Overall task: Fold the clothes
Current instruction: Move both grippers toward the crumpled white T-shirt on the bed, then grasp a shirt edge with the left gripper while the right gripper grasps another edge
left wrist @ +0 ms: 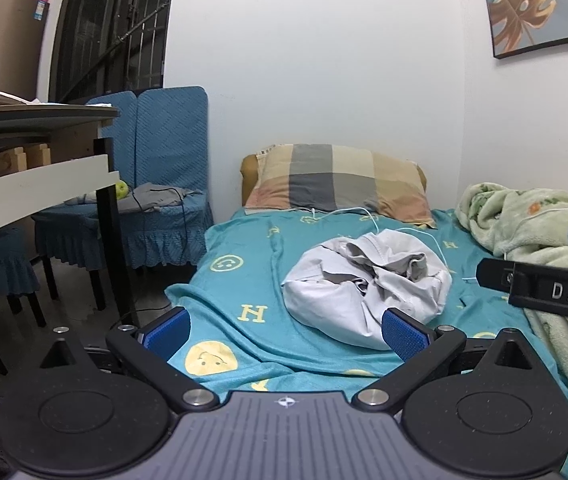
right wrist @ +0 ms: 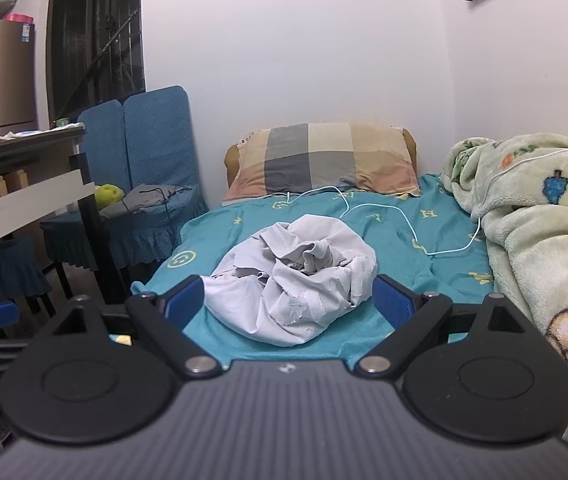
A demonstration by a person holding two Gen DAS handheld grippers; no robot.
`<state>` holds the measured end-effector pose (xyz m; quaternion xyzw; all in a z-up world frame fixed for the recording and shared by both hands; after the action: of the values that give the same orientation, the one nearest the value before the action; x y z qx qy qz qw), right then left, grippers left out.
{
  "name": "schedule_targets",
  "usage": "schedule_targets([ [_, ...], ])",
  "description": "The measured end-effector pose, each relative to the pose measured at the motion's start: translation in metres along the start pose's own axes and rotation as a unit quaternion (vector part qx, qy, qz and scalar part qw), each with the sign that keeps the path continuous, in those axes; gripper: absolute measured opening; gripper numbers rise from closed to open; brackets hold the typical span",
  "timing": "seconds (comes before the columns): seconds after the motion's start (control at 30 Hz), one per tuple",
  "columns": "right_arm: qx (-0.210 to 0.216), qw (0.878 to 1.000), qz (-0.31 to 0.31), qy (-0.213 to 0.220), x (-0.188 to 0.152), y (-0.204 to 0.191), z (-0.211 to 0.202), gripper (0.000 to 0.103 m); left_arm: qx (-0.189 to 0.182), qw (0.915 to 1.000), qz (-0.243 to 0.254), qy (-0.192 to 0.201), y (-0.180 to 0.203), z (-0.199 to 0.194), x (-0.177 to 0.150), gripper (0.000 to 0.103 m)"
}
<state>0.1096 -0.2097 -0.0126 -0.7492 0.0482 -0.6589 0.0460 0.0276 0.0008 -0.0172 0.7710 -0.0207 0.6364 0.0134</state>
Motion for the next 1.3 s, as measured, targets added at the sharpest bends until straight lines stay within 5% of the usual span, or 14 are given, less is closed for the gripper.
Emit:
schedule_targets([
  [0.4,-0.05,0.999,0.001,-0.008,0.012,0.012,-0.012,0.093,-0.022,0.9989,0.004,-0.04,0.002,0.052,-0.001,0.098],
  [0.87,-0.041,0.998,0.023,-0.03,0.009,0.023,0.015,0.093,-0.061,0.9902,0.091,-0.087,0.054,0.26,0.002,0.091],
  [1.07,-0.03,0.998,0.048,-0.039,-0.001,0.027,0.048,0.093,-0.088,0.9872,0.079,-0.107,0.061,0.338,-0.003,0.086],
  [1.3,-0.024,0.994,0.088,-0.064,-0.018,0.039,0.073,0.093,-0.22,0.9707,-0.004,-0.096,0.08,0.385,-0.005,0.071],
])
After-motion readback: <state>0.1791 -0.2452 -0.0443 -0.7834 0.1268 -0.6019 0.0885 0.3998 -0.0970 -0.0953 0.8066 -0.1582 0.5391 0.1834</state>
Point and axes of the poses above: each gripper's, at about its wrist camera, not at the fingertips, and z roughly the way its jaws point, y to its right, x to its top, the point moved 2 cm from there along z, roughly the way its jaws point, and after that the axes turned 10 degrees about y, right-handed, at the moved point
